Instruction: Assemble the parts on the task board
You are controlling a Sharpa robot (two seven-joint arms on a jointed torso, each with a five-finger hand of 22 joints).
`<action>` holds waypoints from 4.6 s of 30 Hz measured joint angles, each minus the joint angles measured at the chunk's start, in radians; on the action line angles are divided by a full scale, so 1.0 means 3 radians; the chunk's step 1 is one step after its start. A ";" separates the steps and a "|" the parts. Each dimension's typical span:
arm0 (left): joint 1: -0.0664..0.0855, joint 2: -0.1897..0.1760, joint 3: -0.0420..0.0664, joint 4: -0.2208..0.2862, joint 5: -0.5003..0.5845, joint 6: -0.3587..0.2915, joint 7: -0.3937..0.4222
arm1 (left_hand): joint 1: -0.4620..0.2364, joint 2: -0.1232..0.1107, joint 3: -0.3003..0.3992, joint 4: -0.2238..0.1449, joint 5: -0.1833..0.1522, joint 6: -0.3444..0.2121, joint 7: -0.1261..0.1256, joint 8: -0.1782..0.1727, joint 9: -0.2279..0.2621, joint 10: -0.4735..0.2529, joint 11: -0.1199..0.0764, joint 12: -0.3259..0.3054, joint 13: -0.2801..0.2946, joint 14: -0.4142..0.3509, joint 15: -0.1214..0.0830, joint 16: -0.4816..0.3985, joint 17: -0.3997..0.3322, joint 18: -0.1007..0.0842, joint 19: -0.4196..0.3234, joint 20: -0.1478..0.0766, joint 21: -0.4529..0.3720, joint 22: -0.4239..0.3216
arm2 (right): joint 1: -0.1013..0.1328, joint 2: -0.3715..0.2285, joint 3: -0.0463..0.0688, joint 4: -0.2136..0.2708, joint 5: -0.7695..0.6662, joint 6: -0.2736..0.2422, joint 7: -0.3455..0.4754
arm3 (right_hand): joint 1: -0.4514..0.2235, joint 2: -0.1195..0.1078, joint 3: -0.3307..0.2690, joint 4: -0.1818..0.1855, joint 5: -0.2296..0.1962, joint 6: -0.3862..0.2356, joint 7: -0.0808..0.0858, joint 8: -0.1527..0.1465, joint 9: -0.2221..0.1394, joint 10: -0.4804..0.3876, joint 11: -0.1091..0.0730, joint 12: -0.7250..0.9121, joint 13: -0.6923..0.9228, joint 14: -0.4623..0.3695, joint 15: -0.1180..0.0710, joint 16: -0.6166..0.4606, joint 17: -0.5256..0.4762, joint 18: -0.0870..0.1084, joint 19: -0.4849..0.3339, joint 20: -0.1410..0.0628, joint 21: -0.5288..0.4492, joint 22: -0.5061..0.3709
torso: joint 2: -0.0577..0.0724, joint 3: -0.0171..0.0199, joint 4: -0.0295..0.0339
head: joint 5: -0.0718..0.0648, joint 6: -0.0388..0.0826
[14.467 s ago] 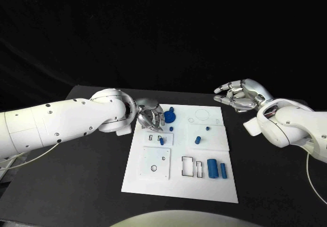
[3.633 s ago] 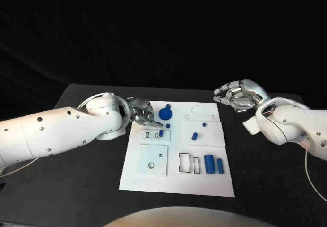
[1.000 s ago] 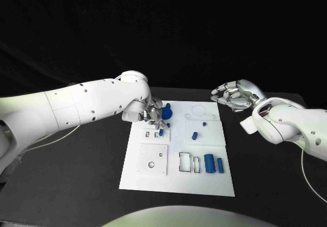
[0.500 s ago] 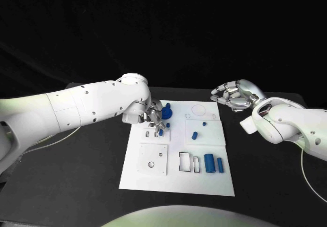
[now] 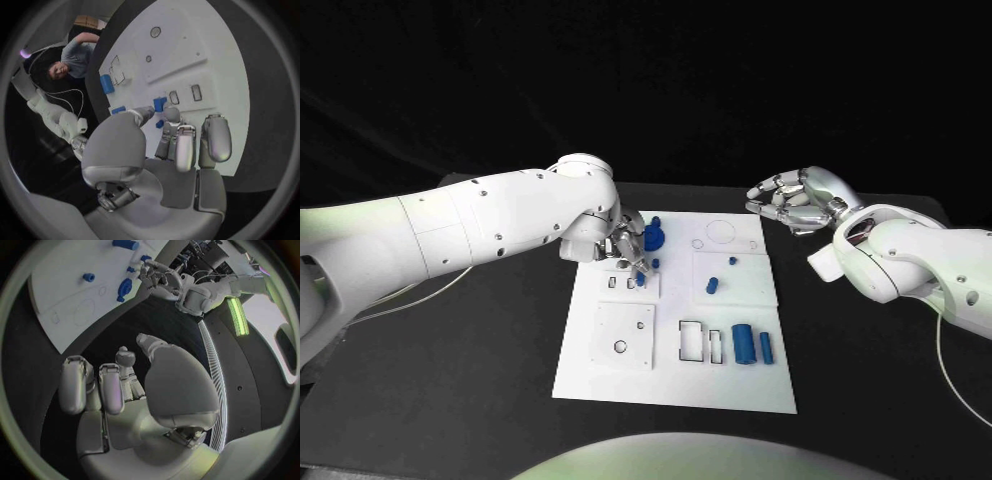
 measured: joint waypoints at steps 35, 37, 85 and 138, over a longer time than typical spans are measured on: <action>-0.0010 -0.0035 -0.0010 -0.0012 0.0215 -0.0072 0.0016 | 0.0271 -0.0184 0.0681 -0.0152 0.0166 -0.0094 0.0011 0.0263 0.0093 0.0174 -0.0041 0.0051 0.0135 0.0001 -0.0049 0.0000 0.0000 0.0000 0.0061 -0.0036 0.0079 0.0067 | -0.0001 -0.0001 0.0000 0.0000 0.0000 0.0002 -0.0001 | 0.0000 0.0000 0.0009 0.0009 0.0019 0.0000 0.0000 0.0013 0.0000 0.0000 0.0000 0.0000 -0.0005 0.0000 0.0000 0.0000 0.0000 0.0000 0.0000 0.0000 -0.0013 0.0002 | -0.0003 0.0004 0.0001 | -0.0005 -0.0024; -0.0010 -0.0056 -0.0010 0.0006 0.0261 -0.0112 0.0018 | 0.0226 -0.0209 0.0681 -0.0152 0.0240 -0.0075 -0.0008 0.0267 0.0094 0.0211 -0.0042 0.0082 0.0183 0.0001 -0.0049 0.0000 0.0000 0.0000 0.0081 -0.0039 0.0095 0.0066 | -0.0001 -0.0002 0.0000 0.0000 0.0000 0.0002 0.0000 | 0.0000 0.0000 0.0009 0.0009 0.0020 0.0000 0.0000 0.0013 0.0000 0.0000 0.0000 0.0000 -0.0005 0.0000 0.0000 0.0000 0.0000 0.0000 0.0000 0.0000 -0.0013 0.0002 | -0.0003 0.0004 0.0002 | -0.0004 -0.0024; -0.0239 -0.0598 -0.0014 0.0683 0.0096 -0.1299 0.0018 | 0.0055 -0.0312 0.0682 -0.0153 0.0626 0.0031 -0.0065 0.0331 0.0398 0.0435 -0.0090 0.0282 0.0532 0.0000 -0.0072 0.0000 0.0000 0.0000 0.0167 -0.0071 0.0168 0.0065 | -0.0003 -0.0054 0.0000 0.0005 0.0000 0.0001 0.0002 | -0.0013 -0.0014 0.0000 0.0018 0.0020 -0.0011 0.0011 0.0013 0.0000 0.0000 0.0000 0.0000 -0.0009 0.0000 0.0000 -0.0013 0.0000 0.0000 0.0000 0.0000 -0.0013 0.0000 | -0.0024 0.0016 0.0059 | -0.0024 -0.0077; -0.0250 -0.0455 -0.0020 0.0516 0.0048 -0.1086 -0.0023 | 0.0028 -0.0339 0.0833 -0.0305 0.0636 0.0059 -0.0058 0.0332 0.0410 0.0453 -0.0095 0.0293 0.0548 0.0012 -0.0083 0.0000 0.0000 0.0000 0.0178 -0.0083 0.0180 0.0064 | -0.0011 -0.0046 0.0000 0.0005 0.0000 0.0002 0.0002 | -0.0013 -0.0013 0.0000 0.0037 0.0020 -0.0023 -0.0001 0.0026 0.0000 0.0000 0.0000 0.0000 -0.0008 0.0000 0.0000 -0.0013 0.0000 0.0000 0.0000 0.0000 -0.0013 0.0001 | -0.0019 0.0016 0.0054 | -0.0040 -0.0116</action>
